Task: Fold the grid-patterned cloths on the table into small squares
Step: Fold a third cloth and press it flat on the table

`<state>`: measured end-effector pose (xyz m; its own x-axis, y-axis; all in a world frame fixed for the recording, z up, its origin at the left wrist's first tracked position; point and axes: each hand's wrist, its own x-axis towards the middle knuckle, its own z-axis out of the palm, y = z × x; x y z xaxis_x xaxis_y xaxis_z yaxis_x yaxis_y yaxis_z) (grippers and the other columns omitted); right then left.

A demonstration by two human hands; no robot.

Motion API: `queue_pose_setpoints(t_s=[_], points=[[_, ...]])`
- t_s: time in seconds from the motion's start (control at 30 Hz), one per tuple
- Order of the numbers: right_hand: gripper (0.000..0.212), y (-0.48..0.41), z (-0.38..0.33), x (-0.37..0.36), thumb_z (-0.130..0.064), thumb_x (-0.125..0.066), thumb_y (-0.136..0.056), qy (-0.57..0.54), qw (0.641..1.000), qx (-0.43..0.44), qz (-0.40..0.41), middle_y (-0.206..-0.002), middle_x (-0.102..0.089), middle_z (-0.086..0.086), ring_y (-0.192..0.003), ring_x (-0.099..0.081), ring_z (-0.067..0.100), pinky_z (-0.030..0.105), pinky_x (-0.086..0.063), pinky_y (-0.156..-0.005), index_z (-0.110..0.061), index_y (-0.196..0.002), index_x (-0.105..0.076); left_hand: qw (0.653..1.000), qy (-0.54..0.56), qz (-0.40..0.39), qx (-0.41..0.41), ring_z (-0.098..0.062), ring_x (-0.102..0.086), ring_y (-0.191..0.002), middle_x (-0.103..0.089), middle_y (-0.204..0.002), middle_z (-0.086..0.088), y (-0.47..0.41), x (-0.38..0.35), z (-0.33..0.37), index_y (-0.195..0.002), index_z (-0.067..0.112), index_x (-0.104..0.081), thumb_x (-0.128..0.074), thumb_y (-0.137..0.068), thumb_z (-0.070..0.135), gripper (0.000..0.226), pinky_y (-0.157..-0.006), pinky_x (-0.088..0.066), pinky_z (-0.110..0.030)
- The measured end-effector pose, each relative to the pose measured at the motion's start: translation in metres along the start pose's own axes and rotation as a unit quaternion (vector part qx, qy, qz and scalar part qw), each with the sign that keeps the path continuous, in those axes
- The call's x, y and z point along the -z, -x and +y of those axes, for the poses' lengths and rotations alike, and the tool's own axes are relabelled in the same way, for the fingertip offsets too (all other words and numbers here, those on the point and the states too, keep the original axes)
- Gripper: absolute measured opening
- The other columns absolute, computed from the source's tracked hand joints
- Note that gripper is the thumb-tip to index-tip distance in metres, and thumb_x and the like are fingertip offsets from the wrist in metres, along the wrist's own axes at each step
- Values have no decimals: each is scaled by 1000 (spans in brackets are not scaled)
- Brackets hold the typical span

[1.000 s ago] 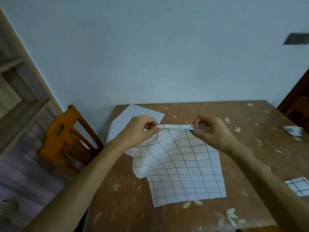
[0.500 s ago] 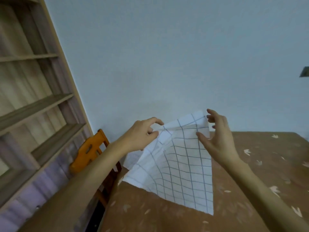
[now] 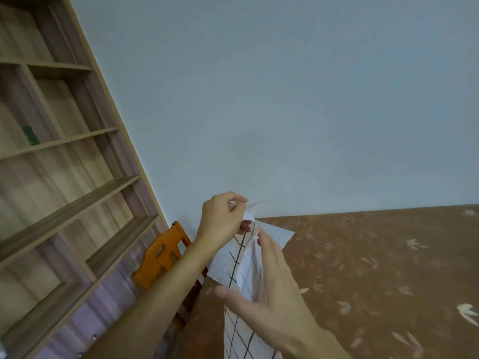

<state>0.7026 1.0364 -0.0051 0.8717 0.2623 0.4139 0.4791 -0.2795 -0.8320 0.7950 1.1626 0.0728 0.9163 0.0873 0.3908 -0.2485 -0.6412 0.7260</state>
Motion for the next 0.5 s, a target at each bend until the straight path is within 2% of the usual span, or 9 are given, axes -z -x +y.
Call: queue_pose_setpoints(t_s=[0.03, 0.1, 0.13, 0.2, 0.27, 0.33, 0.37, 0.43, 0.5], points=[[97, 0, 5, 1, -57, -65, -82, 22, 1000, 6, 18, -148, -5, -43, -137, -6, -24, 9, -18, -109, -44, -151, 2, 1000, -11, -2, -5, -7, -66, -42, -71, -68, -5, 0, -3, 2, -104, 10, -73, -50, -95, 4, 26, -49, -54, -16], [62, -4, 23, 11, -26, -61, -87, 49, 996, 24, 64, -138, -40, -27, -125, -40, -10, 18, -39, -102, -40, -141, -34, 999, -41, -12, -17, -10, -67, -45, -70, -63, -3, 1, -6, 4, -103, 15, -74, -52, -94, 7, 24, -54, -58, -23], [42, -5, 31, 19, -18, -57, -88, 46, 994, 27, 96, -123, -56, -21, -107, -54, -4, 21, -46, -89, -36, -125, -52, 998, -54, -19, -25, -11, -68, -47, -69, -59, -3, 1, -6, 4, -100, 16, -74, -54, -94, 8, 23, -58, -61, -28], [14, -7, 49, 37, -18, -53, -96, 12, 990, -1, 141, -86, -67, -8, -75, -60, 8, 28, -48, -68, -23, -96, -66, 997, -59, -29, -39, -11, -71, -55, -72, -62, -6, 0, -6, 4, -94, 18, -76, -57, -93, 10, 20, -67, -63, -36], [23, -10, 59, 57, -28, -54, -99, -10, 987, -17, 159, -69, -65, -5, -62, -58, 12, 33, -47, -61, -13, -87, -67, 995, -62, -53, -64, -5, -73, -68, -76, -73, -1, -1, -4, 3, -91, 18, -78, -62, -93, 13, 16, -77, -62, -32], [18, -11, 62, 80, -24, -56, -99, -56, 987, -19, 150, -72, -68, -13, -64, -59, 5, 27, -47, -64, -18, -93, -71, 985, -92, -106, -103, -1, -70, -89, -75, -93, 9, -2, -4, 2, -97, 20, -78, -66, -94, 23, 13, -86, -59, -26], [17, -13, 62, 91, -18, -57, -99, -69, 987, -21, 145, -78, -71, -14, -69, -61, 7, 26, -48, -67, -23, -95, -72, 978, -107, -138, -115, 1, -67, -97, -71, -104, 11, -3, -6, 0, -102, 21, -77, -66, -94, 27, 15, -88, -57, -25], [24, -14, 63, 109, -9, -55, -99, -77, 989, -21, 124, -84, -72, -11, -71, -60, 11, 20, -45, -65, -24, -95, -73, 966, -135, -173, -135, 1, -63, -103, -60, -116, 11, -4, -14, -2, -108, 23, -74, -70, -91, 32, 20, -86, -56, -22], [28, -14, 65, 123, -3, -53, -98, -81, 992, -16, 94, -79, -70, -16, -62, -53, 5, 12, -39, -58, -22, -94, -73, 957, -164, -174, -165, -1, -63, -97, -52, -120, 13, -5, -23, 3, -102, 27, -73, -73, -88, 38, 18, -75, -54, -17]])
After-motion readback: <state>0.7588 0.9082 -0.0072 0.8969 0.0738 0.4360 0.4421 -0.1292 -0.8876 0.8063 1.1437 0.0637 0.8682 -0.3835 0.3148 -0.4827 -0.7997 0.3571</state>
